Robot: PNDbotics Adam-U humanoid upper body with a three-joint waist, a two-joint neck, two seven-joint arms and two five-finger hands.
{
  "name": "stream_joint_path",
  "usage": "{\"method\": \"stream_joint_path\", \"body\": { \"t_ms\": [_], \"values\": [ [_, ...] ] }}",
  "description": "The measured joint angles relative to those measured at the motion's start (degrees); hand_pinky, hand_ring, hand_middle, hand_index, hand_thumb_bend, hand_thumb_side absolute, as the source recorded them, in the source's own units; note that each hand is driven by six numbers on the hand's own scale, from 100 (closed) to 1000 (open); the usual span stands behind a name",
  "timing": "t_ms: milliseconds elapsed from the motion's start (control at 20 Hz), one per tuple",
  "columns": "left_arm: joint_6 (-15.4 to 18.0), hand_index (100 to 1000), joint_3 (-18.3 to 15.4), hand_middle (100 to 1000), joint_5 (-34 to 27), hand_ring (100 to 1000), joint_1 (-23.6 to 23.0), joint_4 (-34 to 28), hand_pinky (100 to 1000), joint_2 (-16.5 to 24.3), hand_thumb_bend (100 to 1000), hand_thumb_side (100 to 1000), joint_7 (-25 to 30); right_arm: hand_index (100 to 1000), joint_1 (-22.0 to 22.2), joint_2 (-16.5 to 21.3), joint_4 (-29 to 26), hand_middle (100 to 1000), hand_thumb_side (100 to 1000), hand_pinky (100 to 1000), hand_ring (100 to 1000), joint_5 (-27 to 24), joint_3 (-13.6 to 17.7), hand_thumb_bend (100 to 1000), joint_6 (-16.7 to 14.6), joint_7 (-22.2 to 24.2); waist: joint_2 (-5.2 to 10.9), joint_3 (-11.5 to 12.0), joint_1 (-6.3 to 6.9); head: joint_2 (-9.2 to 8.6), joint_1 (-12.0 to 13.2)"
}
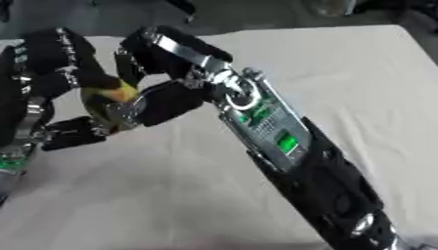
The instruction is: Pick up the objects with one hand, pass them to the other hand, and then place them into the box on the other side of the table.
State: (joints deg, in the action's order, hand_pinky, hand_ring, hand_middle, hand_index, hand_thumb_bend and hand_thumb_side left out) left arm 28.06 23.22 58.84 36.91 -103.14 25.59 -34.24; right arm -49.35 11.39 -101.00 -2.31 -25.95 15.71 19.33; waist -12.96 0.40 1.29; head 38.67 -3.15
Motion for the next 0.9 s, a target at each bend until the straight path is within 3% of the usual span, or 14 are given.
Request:
{"method": "stream_joint_path", "body": {
  "t_ms": [100,300,600,900],
  "values": [
    [0.0,565,0.2,383,-0.3,397,0.0,0.2,478,0.0,527,100,0.3,509,0.0,0.0,0.0,468,100,634,480,0.7,0.0,278,0.5,1.2,0.0,0.0,0.0,0.0,0.0],
    [-0.2,441,0.3,343,-0.7,366,0.0,0.3,453,-0.2,569,100,1.2,532,0.0,0.0,0.1,490,100,644,497,1.5,0.0,368,1.1,2.9,0.0,0.0,0.0,0.0,0.0],
    [-1.4,419,0.3,324,-1.3,351,0.0,0.3,433,-0.5,605,100,1.5,585,0.0,0.0,0.1,538,100,663,528,2.2,0.2,549,1.3,4.0,0.0,0.0,-0.02,0.0,0.0],
    [-2.8,457,0.3,341,-2.3,360,0.0,0.6,433,-0.5,646,100,0.3,643,0.0,0.0,-0.1,604,100,686,569,3.5,0.6,664,1.4,3.6,0.0,-0.1,-0.02,0.0,0.0]
  ]
}}
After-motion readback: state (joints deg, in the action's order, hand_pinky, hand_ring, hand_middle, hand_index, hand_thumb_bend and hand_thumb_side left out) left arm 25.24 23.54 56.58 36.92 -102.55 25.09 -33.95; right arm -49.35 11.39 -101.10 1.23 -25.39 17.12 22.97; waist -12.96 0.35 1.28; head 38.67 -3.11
